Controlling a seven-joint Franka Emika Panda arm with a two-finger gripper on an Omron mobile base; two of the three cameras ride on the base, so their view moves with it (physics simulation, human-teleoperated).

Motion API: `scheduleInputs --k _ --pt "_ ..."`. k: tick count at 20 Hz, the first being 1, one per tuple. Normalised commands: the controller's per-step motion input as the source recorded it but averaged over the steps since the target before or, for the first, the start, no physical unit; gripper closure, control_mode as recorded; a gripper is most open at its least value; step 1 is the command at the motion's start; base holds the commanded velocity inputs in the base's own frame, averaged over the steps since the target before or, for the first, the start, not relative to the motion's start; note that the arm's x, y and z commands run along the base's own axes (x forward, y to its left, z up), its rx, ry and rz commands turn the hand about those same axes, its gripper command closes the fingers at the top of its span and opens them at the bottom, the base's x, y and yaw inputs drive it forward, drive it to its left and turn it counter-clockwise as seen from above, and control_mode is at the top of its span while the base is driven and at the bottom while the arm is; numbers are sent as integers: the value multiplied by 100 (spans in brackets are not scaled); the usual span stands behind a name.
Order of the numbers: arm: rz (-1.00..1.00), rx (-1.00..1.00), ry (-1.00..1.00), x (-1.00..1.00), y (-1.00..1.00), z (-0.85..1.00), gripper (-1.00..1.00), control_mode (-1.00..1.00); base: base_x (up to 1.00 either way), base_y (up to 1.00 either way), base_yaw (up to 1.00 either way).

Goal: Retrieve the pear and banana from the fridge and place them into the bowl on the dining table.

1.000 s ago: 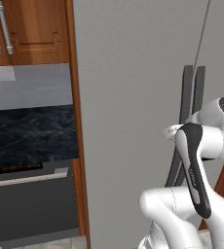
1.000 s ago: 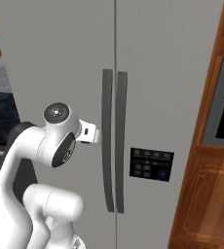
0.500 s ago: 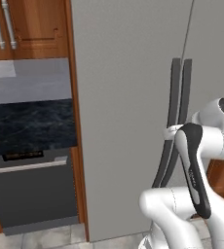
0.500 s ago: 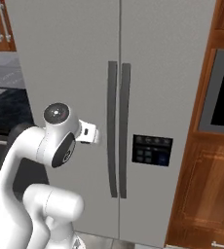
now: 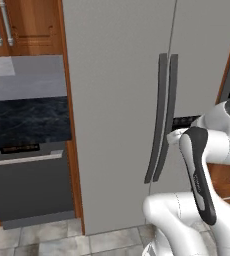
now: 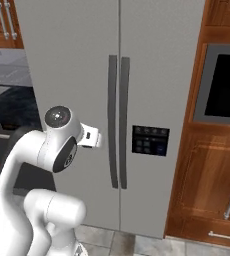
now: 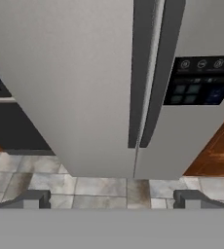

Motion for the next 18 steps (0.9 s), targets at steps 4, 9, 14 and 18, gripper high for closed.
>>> scheduleInputs --k 4,9,14,18 --pt "0 0 0 0 0 0 -100 100 -37 -36 0" --pt "0 0 0 0 0 0 -100 100 -34 -32 0" --pt "0 0 0 0 0 0 -100 100 -31 -26 0" --pt "0 0 0 0 0 0 -100 100 -26 -12 0"
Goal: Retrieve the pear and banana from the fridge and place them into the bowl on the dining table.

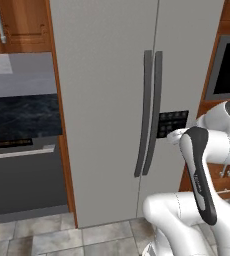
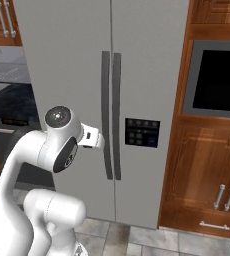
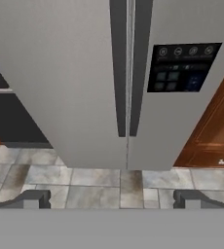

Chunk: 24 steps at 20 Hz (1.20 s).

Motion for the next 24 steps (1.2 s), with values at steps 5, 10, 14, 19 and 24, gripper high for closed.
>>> scheduleInputs --k 5,10,14,19,24 --pt "0 0 0 0 0 0 -100 100 -28 -2 0" --pt "0 0 0 0 0 0 -100 100 -28 0 0" --pt "0 0 0 0 0 0 -100 100 -29 0 0" --pt "0 0 0 0 0 0 -100 -100 -9 0 0" --pt "0 0 0 21 -4 0 -100 -100 0 0 0"
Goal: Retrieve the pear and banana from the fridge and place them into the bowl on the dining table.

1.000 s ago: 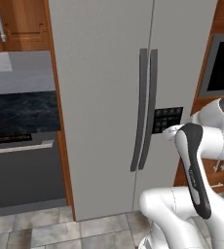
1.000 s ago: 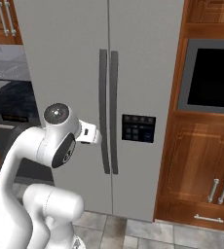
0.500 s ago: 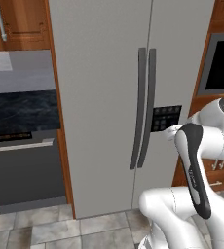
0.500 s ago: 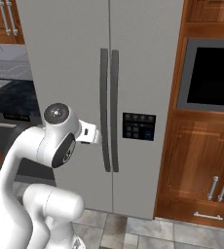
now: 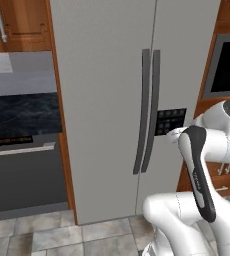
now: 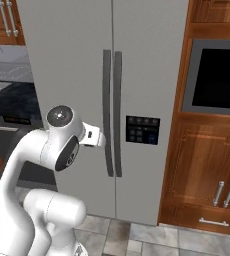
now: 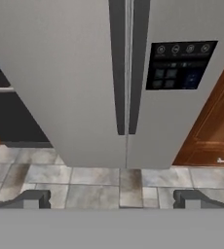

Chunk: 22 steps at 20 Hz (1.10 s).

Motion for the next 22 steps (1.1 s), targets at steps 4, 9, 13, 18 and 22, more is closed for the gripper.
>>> scheduleInputs --k 4,9,13,18,22 --pt "0 0 -6 57 -3 0 -100 -100 0 0 0" --pt "0 1 -13 58 -1 0 -100 -100 0 0 0" --pt "0 0 -10 36 -2 0 -100 -100 0 0 0" --pt "0 0 -8 37 0 0 -100 -100 0 0 0" --pt "0 0 0 25 0 7 -100 -100 0 0 0"
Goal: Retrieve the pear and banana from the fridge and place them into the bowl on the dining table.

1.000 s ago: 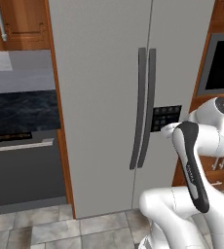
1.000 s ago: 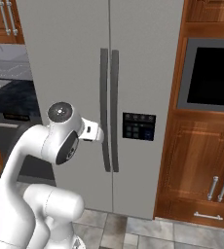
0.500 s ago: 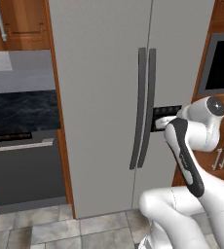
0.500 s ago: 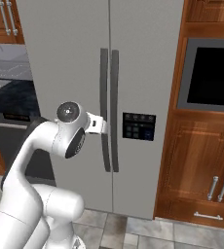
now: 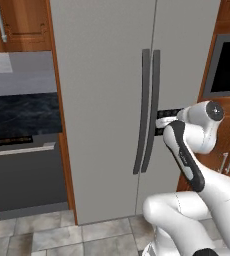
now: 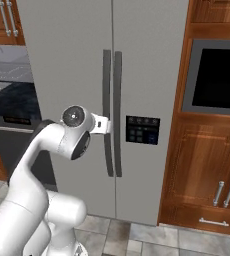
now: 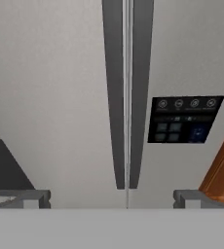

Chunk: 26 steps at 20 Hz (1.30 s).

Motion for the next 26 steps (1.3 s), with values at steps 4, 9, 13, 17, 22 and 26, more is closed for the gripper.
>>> scheduleInputs --k 4,9,13,17,22,26 --pt "0 0 0 32 0 13 -100 -100 0 0 0" --pt "0 0 1 42 0 20 -100 -100 0 0 0" --pt "0 0 0 38 0 4 -100 -100 0 0 0" --pt "-1 0 0 36 0 0 -100 -100 0 0 0" --pt "-2 0 0 39 0 0 -100 -100 0 0 0" --pt "-3 0 0 34 0 0 -100 -100 0 0 0"
